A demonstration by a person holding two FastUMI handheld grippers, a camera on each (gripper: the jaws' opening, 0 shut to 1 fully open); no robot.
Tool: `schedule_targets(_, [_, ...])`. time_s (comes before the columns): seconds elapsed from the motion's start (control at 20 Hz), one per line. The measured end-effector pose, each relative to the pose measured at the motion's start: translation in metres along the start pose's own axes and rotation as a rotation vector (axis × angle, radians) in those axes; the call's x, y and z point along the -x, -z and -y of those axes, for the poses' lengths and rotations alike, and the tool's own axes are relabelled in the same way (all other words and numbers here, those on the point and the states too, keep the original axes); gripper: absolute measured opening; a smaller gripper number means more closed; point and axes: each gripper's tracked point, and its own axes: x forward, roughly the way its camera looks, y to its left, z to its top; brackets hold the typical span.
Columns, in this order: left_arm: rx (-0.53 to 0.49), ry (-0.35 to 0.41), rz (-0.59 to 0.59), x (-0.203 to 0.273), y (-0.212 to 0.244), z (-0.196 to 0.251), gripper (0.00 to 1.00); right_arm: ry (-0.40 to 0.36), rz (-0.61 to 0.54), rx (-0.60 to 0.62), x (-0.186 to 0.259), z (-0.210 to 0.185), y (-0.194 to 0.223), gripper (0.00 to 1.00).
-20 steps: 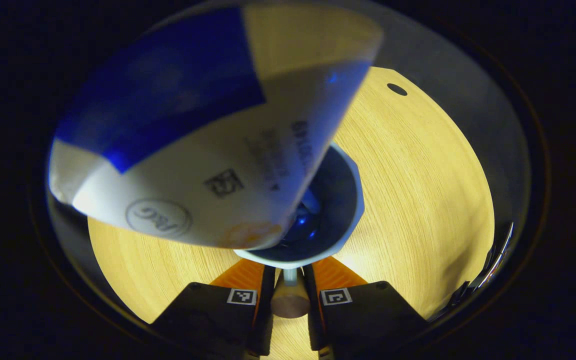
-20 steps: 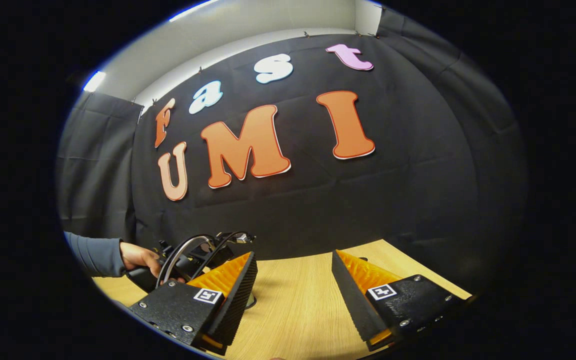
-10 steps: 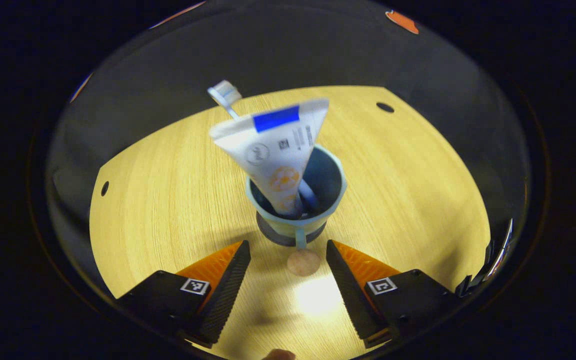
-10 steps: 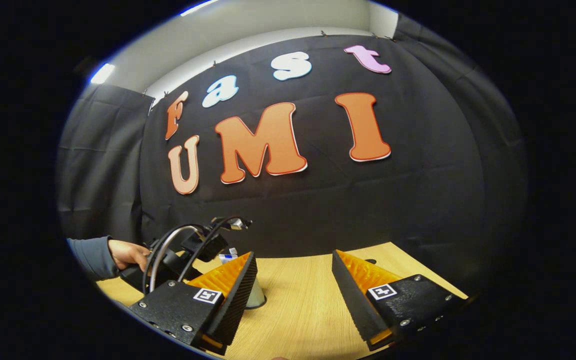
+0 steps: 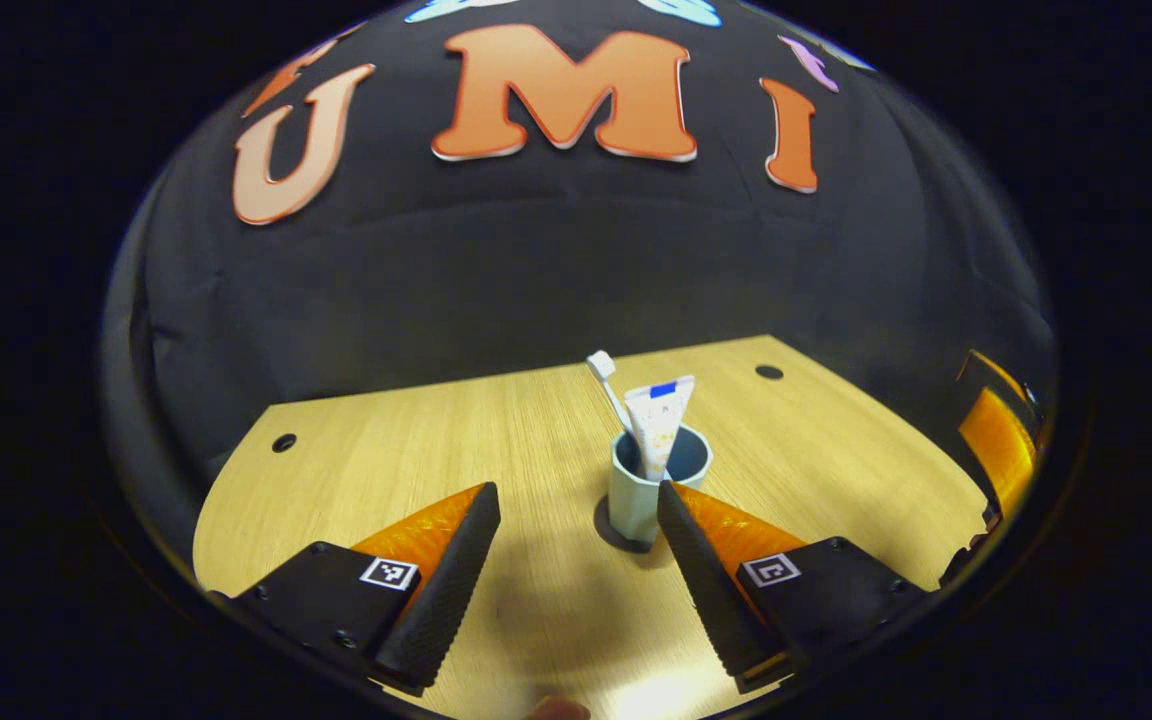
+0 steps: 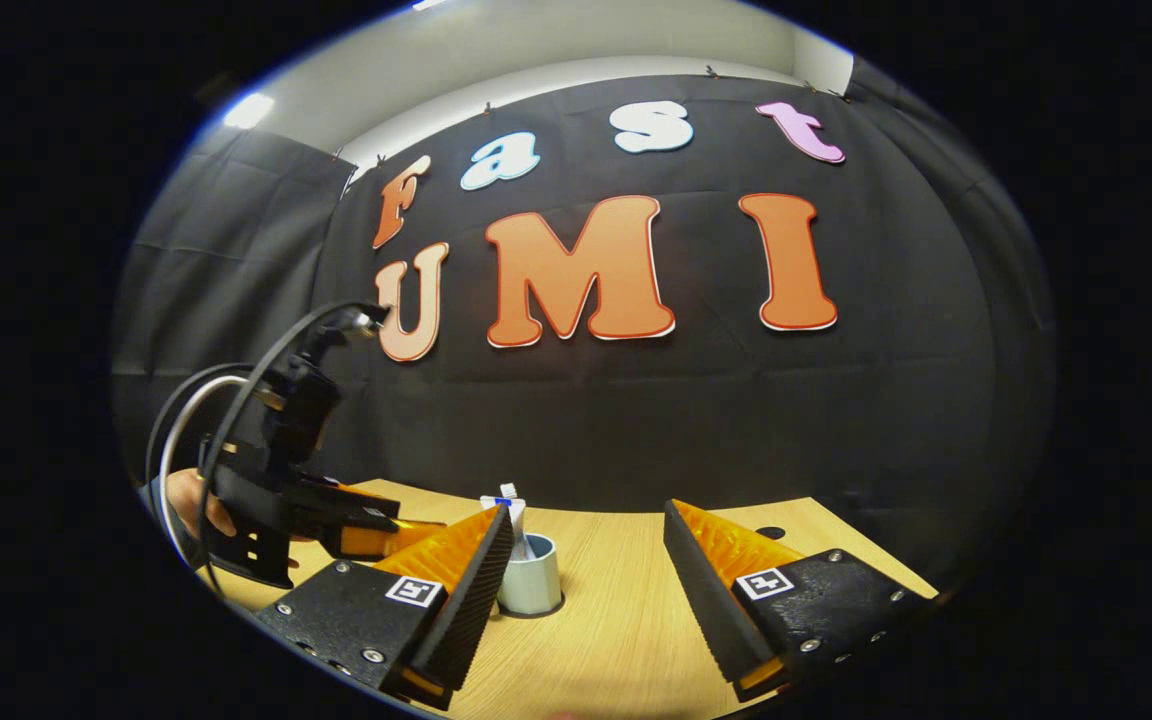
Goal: Put the toothbrush and toothpaste on the desktop into the cup, then pick up the cup and place it on the coaster on the desktop.
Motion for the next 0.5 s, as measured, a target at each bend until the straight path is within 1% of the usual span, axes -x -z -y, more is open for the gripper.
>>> schedule_targets(0.05, [-0.002,-0.018,0.048,0.010,-0.011,-0.006,1.00,-0.002,-0.002,0.000,-0.002,-0.003,0.001,0.91])
schedule_targets(0.1, [-0.006,-0.048,0.096,0.031,-0.035,-0.025,1.00,-0.002,0.000,-0.002,-0.004,-0.006,0.000,0.91])
schedule_targets(0.15, [-0.010,-0.077,0.141,0.032,-0.037,-0.034,1.00,-0.005,0.003,-0.004,-0.005,-0.009,-0.001,0.91])
schedule_targets(0.2, [-0.009,-0.101,0.187,0.048,-0.045,-0.044,1.00,-0.009,0.006,-0.002,-0.007,-0.012,-0.001,0.92])
schedule_targets(0.35, [0.010,-0.149,0.323,0.076,-0.058,-0.060,1.00,-0.016,0.010,0.013,-0.009,-0.022,-0.002,0.92])
schedule_targets(0.5, [0.008,-0.211,0.445,0.104,-0.070,-0.076,1.00,-0.051,0.023,0.035,-0.006,-0.034,0.001,0.91])
